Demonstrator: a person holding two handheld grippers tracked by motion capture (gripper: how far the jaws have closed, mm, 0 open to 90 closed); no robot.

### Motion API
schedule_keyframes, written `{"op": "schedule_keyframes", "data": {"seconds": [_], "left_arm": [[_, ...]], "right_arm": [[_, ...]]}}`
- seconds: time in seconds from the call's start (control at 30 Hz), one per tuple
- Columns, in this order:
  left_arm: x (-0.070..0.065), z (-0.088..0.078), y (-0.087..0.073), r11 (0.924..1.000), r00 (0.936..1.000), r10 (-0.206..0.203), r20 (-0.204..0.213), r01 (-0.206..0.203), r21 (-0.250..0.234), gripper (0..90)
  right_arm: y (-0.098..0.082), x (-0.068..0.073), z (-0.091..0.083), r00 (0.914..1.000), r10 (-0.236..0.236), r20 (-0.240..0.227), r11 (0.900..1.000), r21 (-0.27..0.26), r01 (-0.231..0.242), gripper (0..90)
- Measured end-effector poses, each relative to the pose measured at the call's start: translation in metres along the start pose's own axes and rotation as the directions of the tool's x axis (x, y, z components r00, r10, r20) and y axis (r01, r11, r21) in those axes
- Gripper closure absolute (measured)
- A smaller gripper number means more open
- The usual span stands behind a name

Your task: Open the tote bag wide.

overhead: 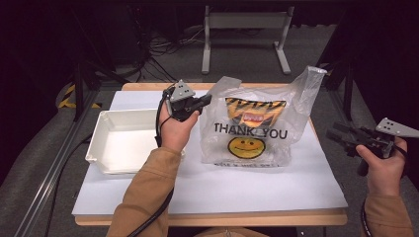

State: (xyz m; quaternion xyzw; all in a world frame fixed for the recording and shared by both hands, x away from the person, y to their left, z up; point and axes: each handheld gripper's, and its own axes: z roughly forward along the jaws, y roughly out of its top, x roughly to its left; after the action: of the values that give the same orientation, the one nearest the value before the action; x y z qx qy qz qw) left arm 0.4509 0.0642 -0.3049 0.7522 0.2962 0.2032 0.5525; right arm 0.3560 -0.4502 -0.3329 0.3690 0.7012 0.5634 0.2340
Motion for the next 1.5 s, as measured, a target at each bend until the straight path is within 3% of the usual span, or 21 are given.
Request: {"op": "schedule_keyframes", "data": {"seconds": [0.17, 0.33, 0.7, 0.83, 1.03, 1.13, 1.4, 1.5], "left_arm": [[-0.001, 0.006, -0.01, 0.9996, 0.9999, -0.014, 0.005, 0.014, 0.026, 89.1], [-0.01, 0.011, -0.021, 0.9989, 0.9997, 0.003, 0.025, -0.004, 0.047, 89.1], [-0.019, 0.02, -0.046, 0.9946, 0.9989, -0.03, 0.037, 0.026, 0.101, 88.8], [-0.02, 0.026, -0.056, 0.9889, 0.997, -0.066, 0.042, 0.059, 0.136, 88.1], [-0.022, 0.031, -0.062, 0.9815, 0.9953, -0.086, 0.045, 0.076, 0.176, 87.9], [-0.027, 0.038, -0.071, 0.9758, 0.9908, -0.111, 0.076, 0.094, 0.197, 87.4], [-0.036, 0.048, -0.084, 0.9675, 0.9911, -0.111, 0.074, 0.09, 0.236, 87.5], [-0.036, 0.05, -0.087, 0.96, 0.989, -0.131, 0.068, 0.11, 0.257, 87.4]], "right_arm": [[0.0, 0.0, 0.0, 1.0, -0.001, -0.002, 1.0, 0.0, 0.001, 46.7], [0.001, 0.002, 0.0, 0.9999, -0.012, 0.0, 1.0, 0.002, 0.012, 46.6], [0.006, 0.011, 0.004, 0.9991, -0.039, -0.016, 0.999, 0.003, 0.039, 46.6], [0.006, 0.013, 0.006, 0.9987, -0.045, -0.024, 0.999, 0.008, 0.045, 46.6], [0.005, 0.014, 0.008, 0.9988, -0.041, -0.027, 0.999, 0.016, 0.041, 46.6], [0.005, 0.015, 0.009, 0.9984, -0.046, -0.033, 0.999, 0.018, 0.047, 46.5], [0.005, 0.016, 0.01, 0.9982, -0.048, -0.036, 0.999, 0.018, 0.049, 46.3], [0.005, 0.015, 0.01, 0.9981, -0.048, -0.038, 0.999, 0.019, 0.049, 46.3]]}}
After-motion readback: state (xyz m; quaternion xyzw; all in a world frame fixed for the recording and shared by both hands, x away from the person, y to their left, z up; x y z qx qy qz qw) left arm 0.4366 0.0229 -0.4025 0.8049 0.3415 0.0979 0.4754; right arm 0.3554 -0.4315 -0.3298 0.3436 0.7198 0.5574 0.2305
